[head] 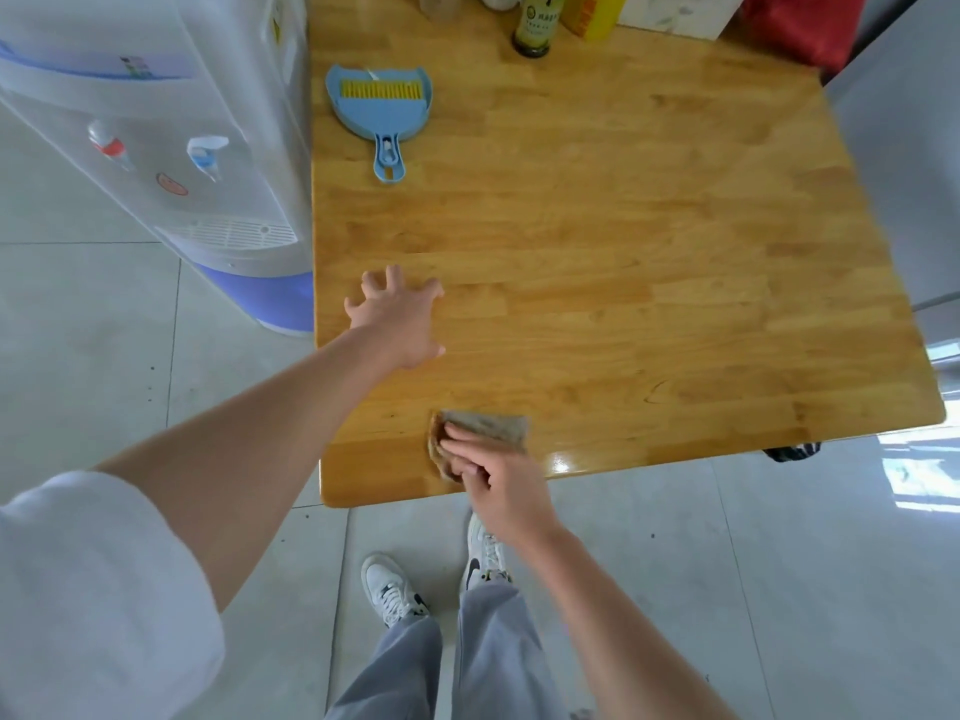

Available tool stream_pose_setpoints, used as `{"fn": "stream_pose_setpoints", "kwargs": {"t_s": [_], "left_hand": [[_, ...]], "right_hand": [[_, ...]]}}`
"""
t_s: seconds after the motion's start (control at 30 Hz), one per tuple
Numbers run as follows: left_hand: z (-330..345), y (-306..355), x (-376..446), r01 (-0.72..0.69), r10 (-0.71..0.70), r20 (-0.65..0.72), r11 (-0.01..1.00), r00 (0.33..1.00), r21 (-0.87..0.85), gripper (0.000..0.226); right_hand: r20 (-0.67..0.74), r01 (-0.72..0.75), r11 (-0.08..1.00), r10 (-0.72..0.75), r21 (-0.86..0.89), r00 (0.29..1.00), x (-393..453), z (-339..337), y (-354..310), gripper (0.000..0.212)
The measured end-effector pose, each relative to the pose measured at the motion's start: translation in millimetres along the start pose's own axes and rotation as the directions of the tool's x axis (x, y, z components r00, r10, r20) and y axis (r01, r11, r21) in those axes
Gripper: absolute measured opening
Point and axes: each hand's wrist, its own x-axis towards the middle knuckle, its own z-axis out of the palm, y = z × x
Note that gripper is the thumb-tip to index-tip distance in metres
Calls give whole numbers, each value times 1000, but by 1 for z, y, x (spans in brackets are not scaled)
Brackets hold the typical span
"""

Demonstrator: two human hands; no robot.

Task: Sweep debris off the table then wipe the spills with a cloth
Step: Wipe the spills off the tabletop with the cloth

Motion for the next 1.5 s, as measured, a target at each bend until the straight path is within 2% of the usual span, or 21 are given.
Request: {"fn": "stream_pose_setpoints", "kwargs": {"t_s": [0.1,0.13,0.23,0.27,0.37,0.43,0.47,0.53,0.6,0.7,0.77,0.83,0.87,0.93,1.0,1.1,1.17,1.27,1.37,1.43,1.5], "left_hand": [[4,-4,0,-25,25,-8,1000,1000,5,75],[5,-4,0,-29,29,-10,1000,1000,11,75],[0,-1,1,-15,16,-4,999,1000,32,77],[-1,0,0,-11,11,2,999,1000,36,77],[-2,1,0,-8,8,9,998,1000,55,75],[-4,-2,3,-15,13,43,998,999,58,69],[-7,-4,6,-25,21,75,998,997,53,65],[-18,-12,14,-50,43,137,998,990,48,58],[-26,-21,18,-82,79,74,996,994,35,50],[-23,-36,19,-57,56,-82,998,995,-7,47],[-19,-41,25,-9,6,-118,1000,993,-24,54],[-20,-41,36,70,-86,-187,993,979,-92,61],[-24,-41,44,120,-152,-209,981,966,-155,62],[-35,-41,62,200,-257,-225,948,940,-249,58],[-48,-46,78,235,-288,-240,945,927,-228,52],[-66,-55,99,262,-306,-277,947,911,-184,44],[-78,-57,117,275,-346,-313,928,884,-250,52],[-100,-50,141,302,-388,-317,909,866,-288,67],[-117,-32,163,356,-409,-277,908,869,-221,54],[-122,-22,175,372,-425,-239,898,873,-236,42],[-125,-18,186,374,-435,-196,883,879,-283,34]], "right_hand": [[-293,-191,980,166,-58,942,-9,-69,69,36],[-378,-326,945,301,-2,876,-12,-91,91,39],[-530,-619,719,675,316,513,-9,-109,115,41],[-570,-602,735,652,312,500,-4,-94,102,39],[-502,-266,961,269,79,822,13,-15,26,38],[-160,-52,998,48,-19,986,22,35,-27,32],[19,45,998,-44,-35,999,27,48,-42,33],[256,166,986,-164,15,953,41,47,-38,34],[305,153,988,-147,6,941,56,10,-9,34],[-101,-217,976,213,-21,972,91,-74,54,39],[-388,-548,819,566,170,727,121,-120,87,38],[-451,-651,698,704,297,549,150,-123,89,39],[-469,-630,739,656,239,592,164,-107,77,38],[-408,-407,913,383,31,829,183,-60,35,36],[-74,-75,994,70,-77,995,188,-11,-8,38],[411,239,971,-210,-19,887,190,5,-22,42],[366,221,975,-203,-8,908,215,-32,4,41],[-93,-100,994,95,-46,991,271,-106,60,39],[-370,-542,833,540,109,756,315,-139,86,40],[-375,-492,871,452,-11,809,324,-120,72,44],[-237,-190,981,174,-48,956,319,-90,47,40]]}}
